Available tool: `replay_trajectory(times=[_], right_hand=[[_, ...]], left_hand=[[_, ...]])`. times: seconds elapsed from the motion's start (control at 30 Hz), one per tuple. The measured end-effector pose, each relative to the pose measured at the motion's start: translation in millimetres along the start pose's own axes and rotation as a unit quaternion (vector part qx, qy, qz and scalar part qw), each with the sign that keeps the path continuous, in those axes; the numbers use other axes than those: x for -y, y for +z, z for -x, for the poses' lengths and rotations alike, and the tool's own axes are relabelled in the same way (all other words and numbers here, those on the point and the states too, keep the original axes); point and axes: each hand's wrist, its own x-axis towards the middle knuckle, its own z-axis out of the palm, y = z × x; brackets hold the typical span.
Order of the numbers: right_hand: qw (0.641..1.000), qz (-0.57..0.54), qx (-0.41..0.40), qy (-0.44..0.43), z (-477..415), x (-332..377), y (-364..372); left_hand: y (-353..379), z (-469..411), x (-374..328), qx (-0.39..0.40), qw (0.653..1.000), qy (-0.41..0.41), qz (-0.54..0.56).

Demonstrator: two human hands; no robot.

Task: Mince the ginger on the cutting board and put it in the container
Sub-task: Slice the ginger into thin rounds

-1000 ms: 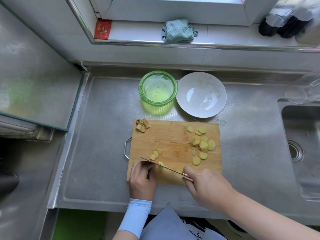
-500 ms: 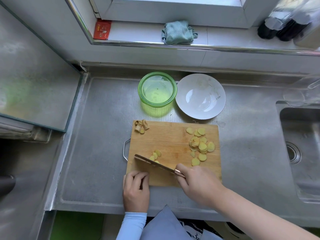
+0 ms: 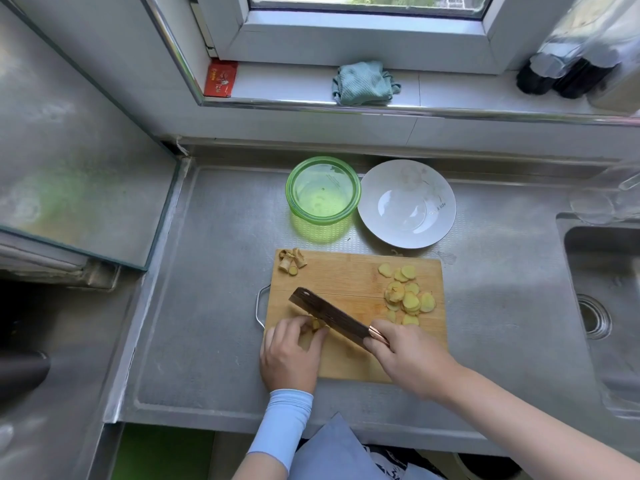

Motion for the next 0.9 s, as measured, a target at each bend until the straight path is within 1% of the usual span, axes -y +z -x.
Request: replay_trajectory(times=[0.13,0.23,0.3,0.37,0.4,0.5,0.63,0.7,0.73,0.8,0.83,0.9], right_hand=[[0.999,-0.045,0.010,0.003,-1.3,-1.3,-4.1],[0.998,-0.060,0.019,0.002,-0.5,-2.7,-9.3],[0.997,-0.080,0.021,-0.001,0.9,-2.8,-12.2],[0.993,-0.115,0.020,0.000,3.0,-0.7,-14.9],[0.992,-0.125,0.017,0.000,4.0,0.7,-16.2],[0.990,-0.142,0.005,0.003,5.7,4.8,-18.9],[0.990,-0.137,-0.024,0.017,5.5,8.6,-18.3],[0.990,-0.127,-0.050,0.027,5.1,12.9,-18.1],[0.990,-0.124,-0.064,0.034,4.2,15.4,-17.8],[0.986,-0.127,-0.090,0.052,1.7,21.8,-17.1],[0.984,-0.130,-0.101,0.063,0.3,24.8,-16.4],[0.981,-0.124,-0.121,0.085,-2.3,30.2,-14.0]], left_hand=[[-0.8,-6.5,-0.6,-0.022,0.999,0.022,0.029],[-4.4,-11.5,-3.8,-0.020,0.998,0.009,0.061],[-10.8,-13.6,-10.2,-0.002,0.993,-0.059,0.107],[-15.4,-15.9,-16.4,0.019,0.974,-0.149,0.171],[-16.5,-17.7,-18.1,0.025,0.964,-0.176,0.198],[-20.2,-24.8,-20.2,0.039,0.949,-0.194,0.244],[-27.4,-45.5,-14.6,0.026,0.950,-0.212,0.229],[-31.6,-72.1,-8.0,0.022,0.961,-0.187,0.203],[-33.6,-88.3,-4.8,0.028,0.973,-0.151,0.171],[-35.7,-120.5,0.7,0.042,0.996,-0.042,0.063],[-35.0,-134.5,3.5,0.052,0.998,0.009,0.016],[-32.4,-153.1,9.1,0.084,0.993,0.081,-0.028]])
